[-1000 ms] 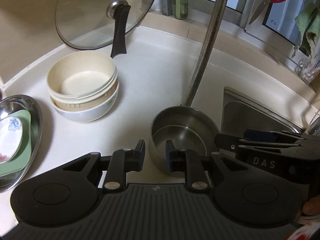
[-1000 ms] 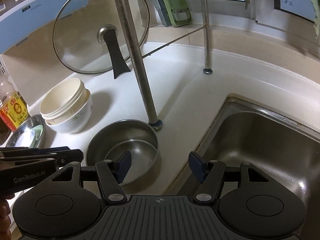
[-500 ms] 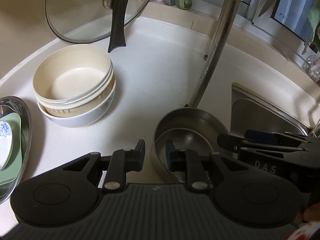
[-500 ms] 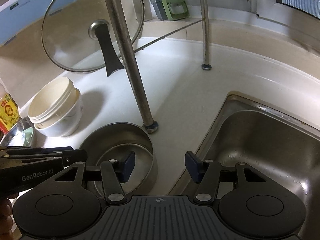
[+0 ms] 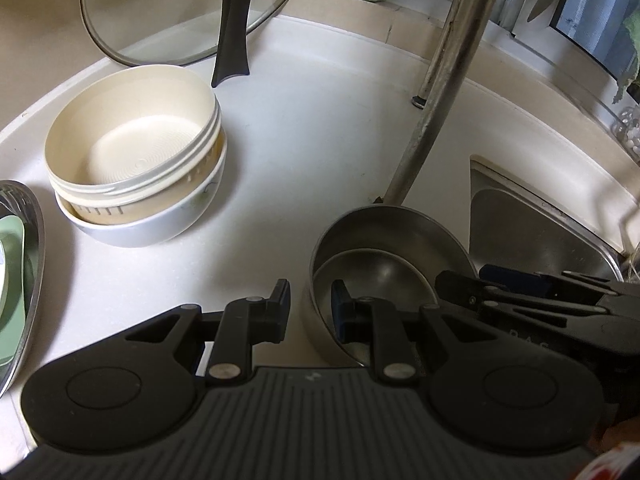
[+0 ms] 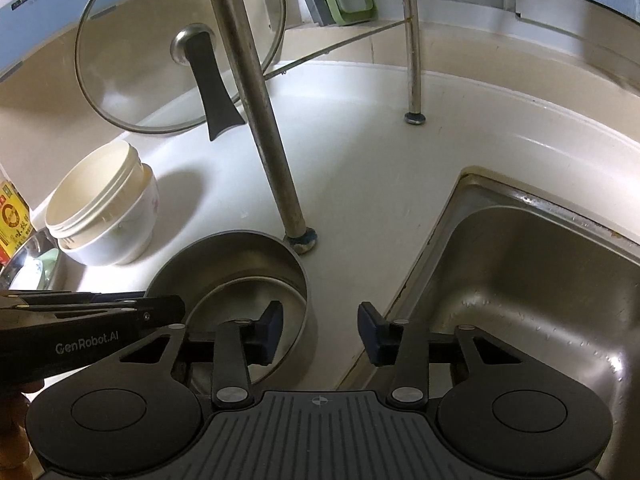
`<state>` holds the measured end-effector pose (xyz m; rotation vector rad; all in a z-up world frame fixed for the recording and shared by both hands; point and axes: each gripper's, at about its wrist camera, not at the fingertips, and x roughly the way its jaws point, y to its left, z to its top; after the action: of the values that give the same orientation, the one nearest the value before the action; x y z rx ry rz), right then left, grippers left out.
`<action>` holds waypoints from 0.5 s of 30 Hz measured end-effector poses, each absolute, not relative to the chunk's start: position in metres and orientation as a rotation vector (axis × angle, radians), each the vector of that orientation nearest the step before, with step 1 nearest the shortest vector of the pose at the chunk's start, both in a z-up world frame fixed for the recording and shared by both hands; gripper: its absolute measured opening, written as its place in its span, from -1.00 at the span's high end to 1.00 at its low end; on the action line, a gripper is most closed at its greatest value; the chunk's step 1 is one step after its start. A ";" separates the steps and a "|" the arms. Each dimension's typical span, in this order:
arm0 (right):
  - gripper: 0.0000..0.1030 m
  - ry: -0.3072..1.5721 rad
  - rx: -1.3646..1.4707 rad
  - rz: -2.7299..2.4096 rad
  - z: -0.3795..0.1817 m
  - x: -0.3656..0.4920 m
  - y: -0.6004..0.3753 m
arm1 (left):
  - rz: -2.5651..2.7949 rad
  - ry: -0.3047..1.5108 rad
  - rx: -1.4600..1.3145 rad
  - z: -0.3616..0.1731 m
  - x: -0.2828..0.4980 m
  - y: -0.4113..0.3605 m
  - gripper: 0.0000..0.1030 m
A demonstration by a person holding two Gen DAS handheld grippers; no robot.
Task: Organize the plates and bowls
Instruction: 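Close the right gripper on the rim of the steel pot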
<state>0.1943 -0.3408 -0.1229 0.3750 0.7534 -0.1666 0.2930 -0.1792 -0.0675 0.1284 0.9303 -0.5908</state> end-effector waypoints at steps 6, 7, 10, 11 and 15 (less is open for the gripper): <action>0.34 0.751 0.381 -0.174 -0.127 0.197 -0.341 | -0.592 0.933 0.126 -0.071 0.295 -0.182 0.64; 0.38 0.750 0.385 -0.174 -0.128 0.197 -0.341 | -0.594 0.935 0.126 -0.071 0.296 -0.183 0.65; 0.46 0.745 0.389 -0.171 -0.129 0.198 -0.341 | -0.597 0.938 0.125 -0.073 0.296 -0.185 0.74; 0.51 0.743 0.389 -0.170 -0.129 0.198 -0.340 | -0.599 0.941 0.125 -0.073 0.296 -0.186 0.75; 0.77 0.738 0.383 -0.166 -0.128 0.198 -0.337 | -0.609 0.945 0.127 -0.074 0.294 -0.188 0.82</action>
<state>0.1981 -0.3370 -0.1277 0.3829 0.7378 -0.1656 0.2944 -0.1877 -0.0737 0.1267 0.9448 -0.6089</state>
